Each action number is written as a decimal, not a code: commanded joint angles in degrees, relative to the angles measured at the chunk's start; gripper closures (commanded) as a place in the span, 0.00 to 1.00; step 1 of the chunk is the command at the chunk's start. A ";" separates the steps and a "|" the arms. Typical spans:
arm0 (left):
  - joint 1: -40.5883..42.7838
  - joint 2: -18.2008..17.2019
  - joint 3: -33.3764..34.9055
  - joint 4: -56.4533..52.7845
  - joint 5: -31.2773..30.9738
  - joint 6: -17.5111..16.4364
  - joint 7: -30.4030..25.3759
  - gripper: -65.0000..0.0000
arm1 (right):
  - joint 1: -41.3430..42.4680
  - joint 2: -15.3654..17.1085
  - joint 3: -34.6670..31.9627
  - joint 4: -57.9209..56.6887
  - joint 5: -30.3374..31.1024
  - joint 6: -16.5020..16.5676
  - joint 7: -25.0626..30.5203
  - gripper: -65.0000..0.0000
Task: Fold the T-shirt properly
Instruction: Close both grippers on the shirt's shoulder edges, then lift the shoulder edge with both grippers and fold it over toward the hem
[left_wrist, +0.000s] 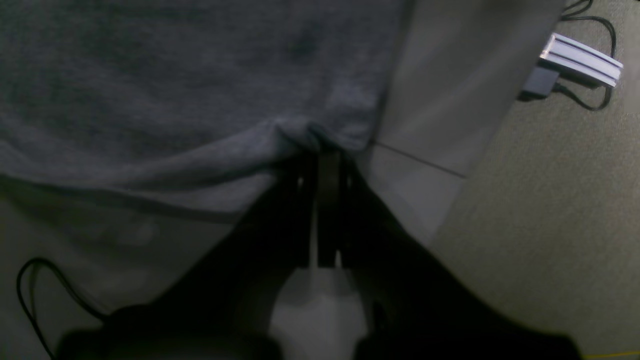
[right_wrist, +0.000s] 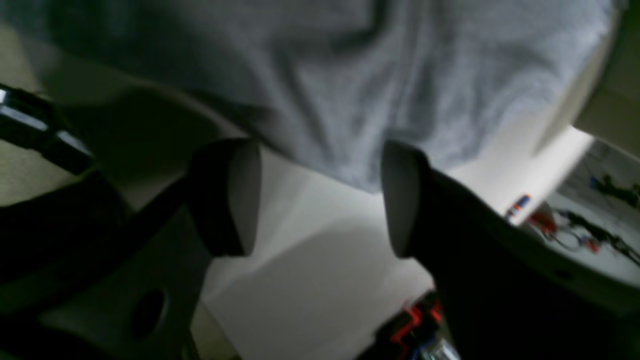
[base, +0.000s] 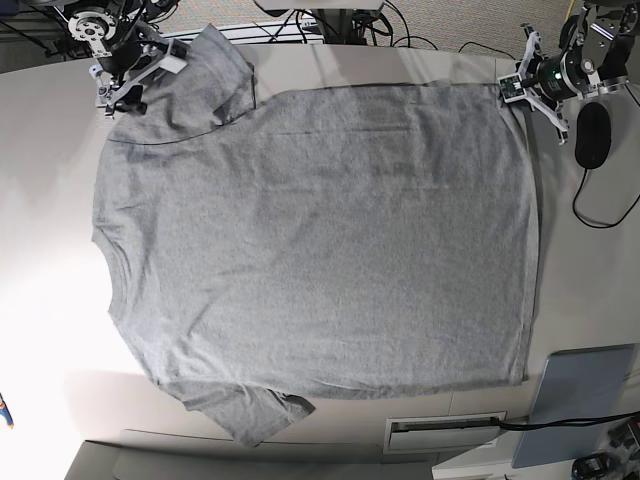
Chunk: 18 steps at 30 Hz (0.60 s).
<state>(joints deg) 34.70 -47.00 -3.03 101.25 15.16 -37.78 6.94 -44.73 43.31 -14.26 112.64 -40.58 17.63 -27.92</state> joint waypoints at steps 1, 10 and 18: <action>0.04 -1.09 -0.50 0.61 -0.20 0.70 -0.46 1.00 | 0.15 0.79 0.33 -0.55 -0.61 -0.63 0.79 0.42; 0.04 -1.09 -0.50 0.61 -0.17 0.70 -0.31 1.00 | 5.46 0.33 -1.95 -4.46 1.62 -0.61 3.19 0.43; 0.07 -1.09 -0.50 0.59 -0.20 0.68 -0.24 1.00 | 11.47 -1.27 -9.42 -8.02 2.03 -0.72 -0.24 0.57</action>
<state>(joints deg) 34.70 -47.03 -3.03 101.23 15.16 -37.54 7.09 -32.42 41.60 -23.20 105.23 -40.56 14.00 -28.16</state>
